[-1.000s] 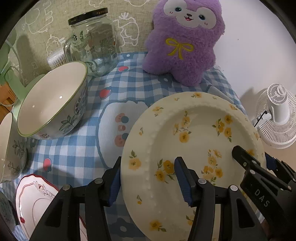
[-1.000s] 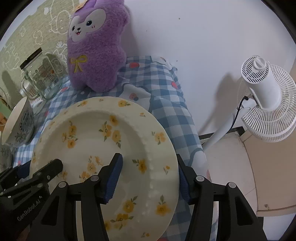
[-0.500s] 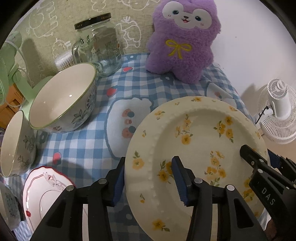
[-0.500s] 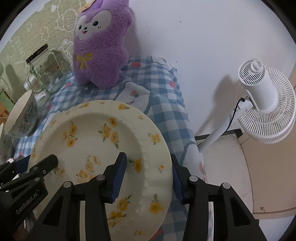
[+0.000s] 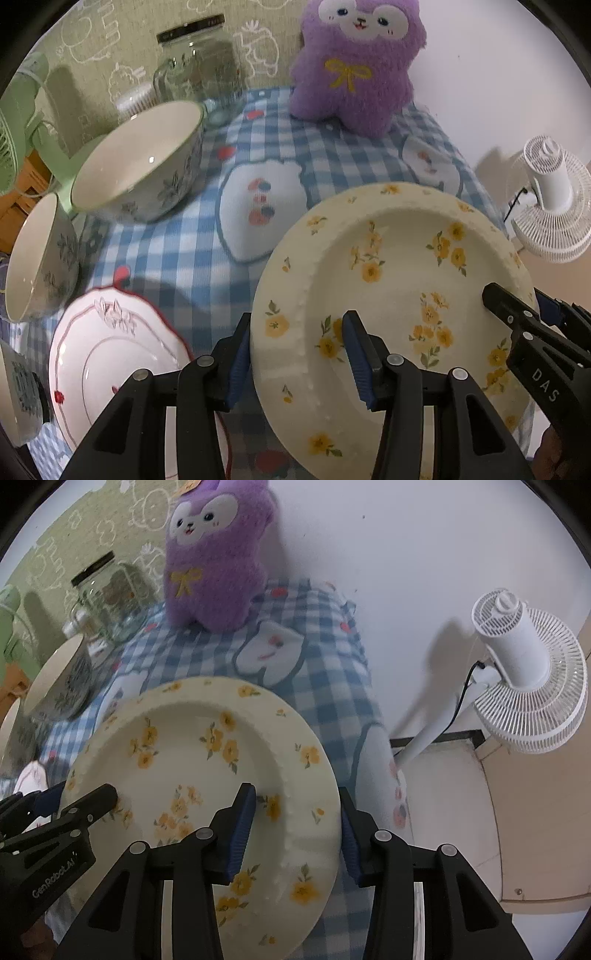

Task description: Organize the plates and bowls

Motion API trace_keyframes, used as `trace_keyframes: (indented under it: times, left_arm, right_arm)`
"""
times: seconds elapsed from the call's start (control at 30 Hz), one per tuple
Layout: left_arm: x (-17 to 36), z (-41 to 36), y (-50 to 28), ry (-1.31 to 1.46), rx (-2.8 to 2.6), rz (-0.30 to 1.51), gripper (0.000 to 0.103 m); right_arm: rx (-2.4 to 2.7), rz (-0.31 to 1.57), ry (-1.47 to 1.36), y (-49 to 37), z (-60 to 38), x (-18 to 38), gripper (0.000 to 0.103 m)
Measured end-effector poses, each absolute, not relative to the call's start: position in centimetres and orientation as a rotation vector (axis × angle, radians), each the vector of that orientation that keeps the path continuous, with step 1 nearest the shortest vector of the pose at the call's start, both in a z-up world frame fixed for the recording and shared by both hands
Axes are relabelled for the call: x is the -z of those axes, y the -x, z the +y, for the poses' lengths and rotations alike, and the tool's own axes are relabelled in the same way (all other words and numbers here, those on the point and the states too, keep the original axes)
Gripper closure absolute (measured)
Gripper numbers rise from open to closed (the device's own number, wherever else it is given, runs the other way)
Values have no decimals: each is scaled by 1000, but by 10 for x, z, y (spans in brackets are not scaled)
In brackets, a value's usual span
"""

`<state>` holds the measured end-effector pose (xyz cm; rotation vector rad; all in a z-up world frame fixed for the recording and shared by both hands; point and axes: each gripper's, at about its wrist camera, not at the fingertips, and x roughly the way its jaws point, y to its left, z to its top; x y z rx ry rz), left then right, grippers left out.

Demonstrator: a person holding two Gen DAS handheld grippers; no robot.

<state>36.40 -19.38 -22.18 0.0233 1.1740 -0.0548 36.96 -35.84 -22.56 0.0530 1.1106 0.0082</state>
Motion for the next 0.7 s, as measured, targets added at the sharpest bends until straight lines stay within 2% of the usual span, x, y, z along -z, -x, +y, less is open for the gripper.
trace_keyframes:
  times: [0.53,0.7]
  left_arm:
    - [220,-200,-362,-106,72,1119,55]
    - [221,-198,-364,-82,67,1108,56]
  right_arm:
    - [-9,1104,-47,-377,-357,229,52]
    - [-6,1103,-32,-377,-356,228,54]
